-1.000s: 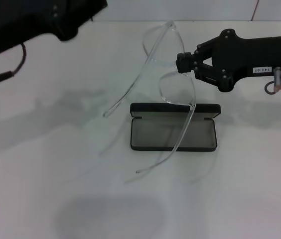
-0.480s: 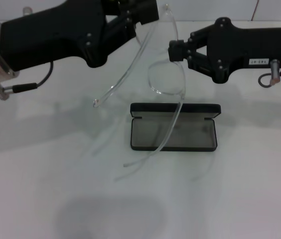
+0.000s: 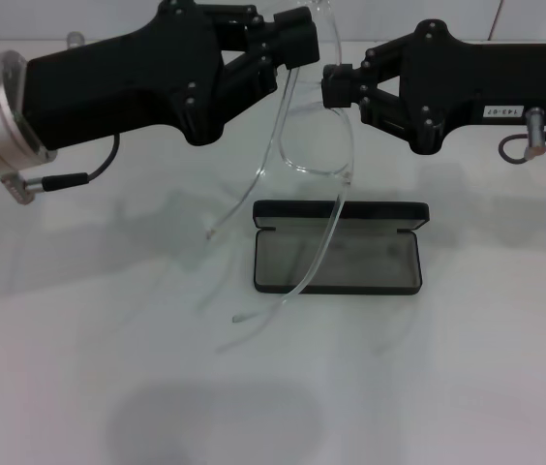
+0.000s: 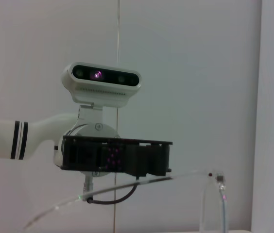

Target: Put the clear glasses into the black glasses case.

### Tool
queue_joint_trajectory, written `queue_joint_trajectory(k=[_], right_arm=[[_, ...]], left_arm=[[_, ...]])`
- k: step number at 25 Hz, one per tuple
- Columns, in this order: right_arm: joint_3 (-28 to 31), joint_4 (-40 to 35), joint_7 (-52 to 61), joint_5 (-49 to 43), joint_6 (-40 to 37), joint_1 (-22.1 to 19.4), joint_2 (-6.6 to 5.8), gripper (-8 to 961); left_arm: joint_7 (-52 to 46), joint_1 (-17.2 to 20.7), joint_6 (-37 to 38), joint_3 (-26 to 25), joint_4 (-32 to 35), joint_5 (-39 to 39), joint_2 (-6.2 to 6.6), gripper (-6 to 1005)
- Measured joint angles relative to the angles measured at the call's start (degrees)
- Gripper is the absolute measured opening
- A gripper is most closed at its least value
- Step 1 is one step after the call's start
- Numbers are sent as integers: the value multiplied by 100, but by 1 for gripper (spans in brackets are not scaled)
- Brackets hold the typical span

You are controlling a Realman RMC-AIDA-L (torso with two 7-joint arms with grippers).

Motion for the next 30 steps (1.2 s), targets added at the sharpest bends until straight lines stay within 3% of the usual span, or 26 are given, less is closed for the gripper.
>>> queue_joint_trajectory(k=[30], right_arm=[[0, 2, -66, 228, -80, 6, 4, 49]], left_arm=[[668, -185, -41, -29, -892, -333, -21, 84]])
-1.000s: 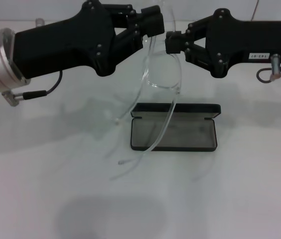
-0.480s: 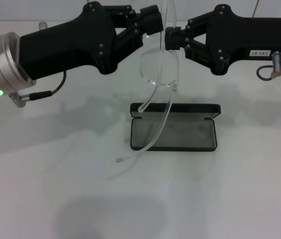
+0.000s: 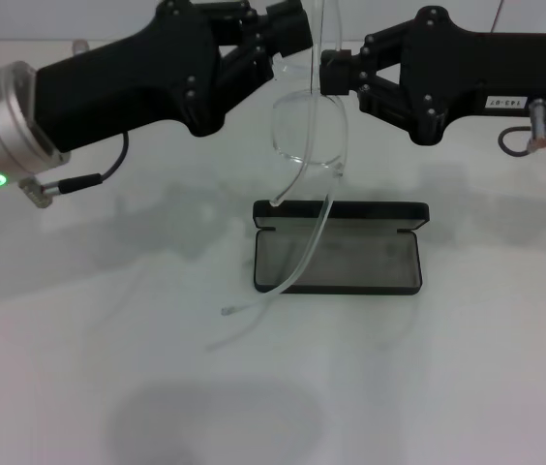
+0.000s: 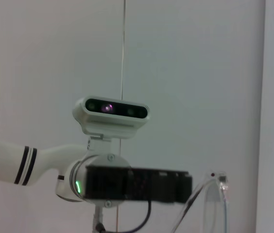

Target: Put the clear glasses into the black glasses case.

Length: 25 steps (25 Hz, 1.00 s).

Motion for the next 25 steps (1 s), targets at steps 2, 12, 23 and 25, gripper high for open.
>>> queue_joint_trajectory(k=[2, 12, 23, 25], right_arm=[[3, 2, -1, 1, 0, -16, 0, 49], [16, 91, -145, 208, 11, -38, -2, 49], [-32, 223, -318, 588, -17, 5, 2, 48], [-56, 227, -337, 640, -18, 5, 1, 48]], left_arm=[[1, 29, 65, -1, 31, -83, 5, 84], [3, 79, 523, -2, 108, -317, 22, 84], [159, -199, 505, 141, -335, -252, 9, 85], [206, -250, 494, 141, -431, -250, 9, 85]])
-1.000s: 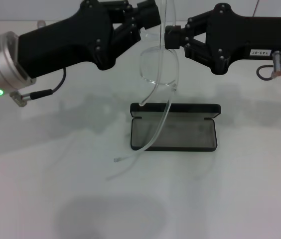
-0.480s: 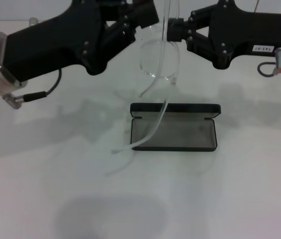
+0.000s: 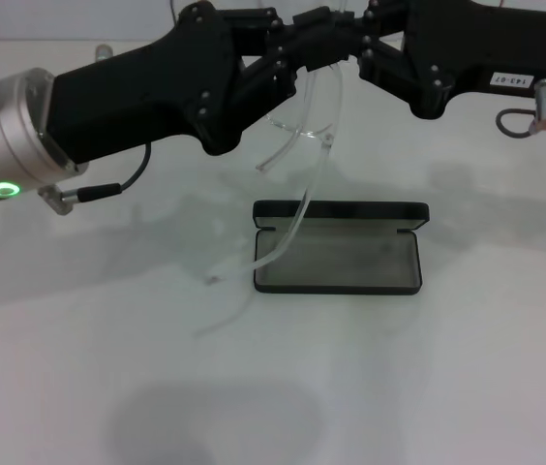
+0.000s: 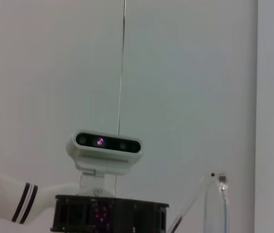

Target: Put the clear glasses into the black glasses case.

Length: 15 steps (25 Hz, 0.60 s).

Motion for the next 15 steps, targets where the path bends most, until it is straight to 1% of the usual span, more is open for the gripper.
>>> queue_joint_trajectory(k=[15], right_arm=[[-4, 0, -24, 41, -8, 28, 9, 48]], left_arm=[[133, 15, -343, 21, -127, 14, -13, 85]])
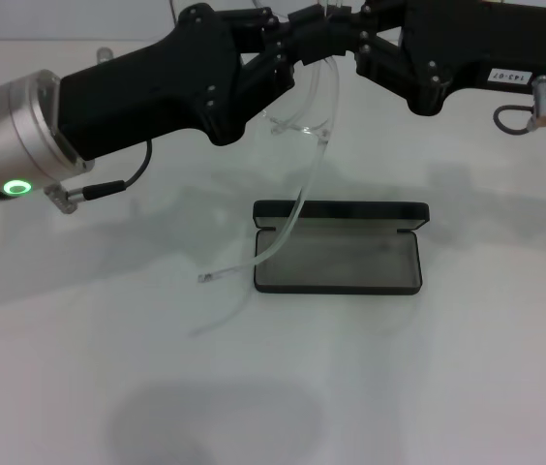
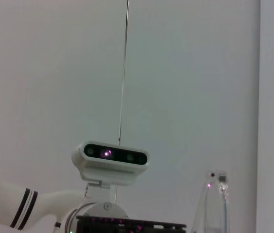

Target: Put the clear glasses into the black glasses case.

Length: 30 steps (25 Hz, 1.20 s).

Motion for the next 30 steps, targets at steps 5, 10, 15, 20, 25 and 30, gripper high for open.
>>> queue_joint_trajectory(k=[5, 10, 15, 20, 25, 30], right_arm=[[1, -1, -5, 0, 6, 3, -1, 48], [29, 2, -15, 0, 25, -16, -6, 48], [109, 5, -83, 27, 43, -113, -16, 48], [536, 6, -93, 212, -261, -311, -51, 48], [1397, 362, -27, 610, -1103, -477, -67, 48], [2078, 1194, -78, 1206, -1837, -405, -128, 47]], left_arm=[[49, -30, -20, 0, -75, 0, 1, 85], [49, -19, 5, 0, -57, -25, 14, 85], [4, 114, 310, -79, 164, -62, 55, 86], [-97, 396, 586, -405, 556, -60, 80, 86], [-118, 493, 598, -558, 495, 11, 134, 86], [-91, 427, 598, -538, 426, 170, 139, 86]])
